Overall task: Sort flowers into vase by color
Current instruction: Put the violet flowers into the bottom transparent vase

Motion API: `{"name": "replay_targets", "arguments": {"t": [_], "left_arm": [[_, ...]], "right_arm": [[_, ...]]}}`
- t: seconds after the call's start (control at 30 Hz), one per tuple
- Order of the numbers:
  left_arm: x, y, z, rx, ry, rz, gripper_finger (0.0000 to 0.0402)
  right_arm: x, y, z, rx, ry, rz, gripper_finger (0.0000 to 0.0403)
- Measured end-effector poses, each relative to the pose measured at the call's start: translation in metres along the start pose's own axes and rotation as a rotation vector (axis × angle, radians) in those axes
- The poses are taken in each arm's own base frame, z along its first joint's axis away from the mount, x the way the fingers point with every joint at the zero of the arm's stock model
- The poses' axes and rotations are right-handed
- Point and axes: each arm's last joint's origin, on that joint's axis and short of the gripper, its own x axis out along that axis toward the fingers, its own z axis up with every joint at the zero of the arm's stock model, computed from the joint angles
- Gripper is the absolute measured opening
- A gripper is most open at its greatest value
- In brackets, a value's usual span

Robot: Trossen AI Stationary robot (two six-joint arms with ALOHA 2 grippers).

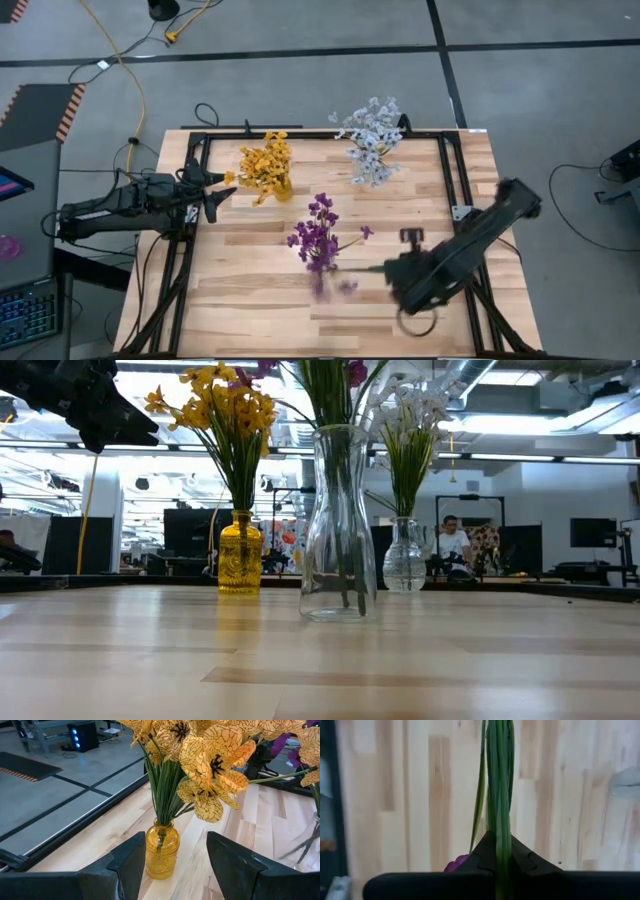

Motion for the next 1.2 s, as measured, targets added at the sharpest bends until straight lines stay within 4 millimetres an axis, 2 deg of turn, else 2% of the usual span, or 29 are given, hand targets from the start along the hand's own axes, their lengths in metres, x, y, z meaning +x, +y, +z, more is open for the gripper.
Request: {"name": "replay_targets", "arguments": {"t": [0.13,0.23,0.4,0.63,0.93,1.2], "left_arm": [[0.000,0.000,0.000,0.000,0.000,0.000,0.0198],[0.000,0.000,0.000,0.000,-0.001,0.001,0.0198],[0.000,0.000,0.000,0.000,-0.001,0.003,0.0198],[0.000,-0.001,0.004,-0.013,-0.039,-0.016,0.0198],[-0.006,-0.008,0.032,-0.035,-0.313,-0.187,0.0198],[-0.019,-0.012,0.060,-0.062,-0.617,-0.322,0.0198]], "right_arm": [[-0.039,-0.026,-0.024,0.150,-0.099,0.104,0.0040],[-0.055,-0.036,-0.039,0.217,-0.141,0.161,0.0040],[-0.071,-0.045,-0.055,0.211,-0.188,0.210,0.0040],[-0.079,-0.057,-0.062,0.202,-0.280,0.167,0.0040],[-0.095,-0.078,-0.052,0.196,-0.599,-0.011,0.0040],[-0.118,-0.092,-0.017,0.110,-0.932,-0.202,0.0040]]}}
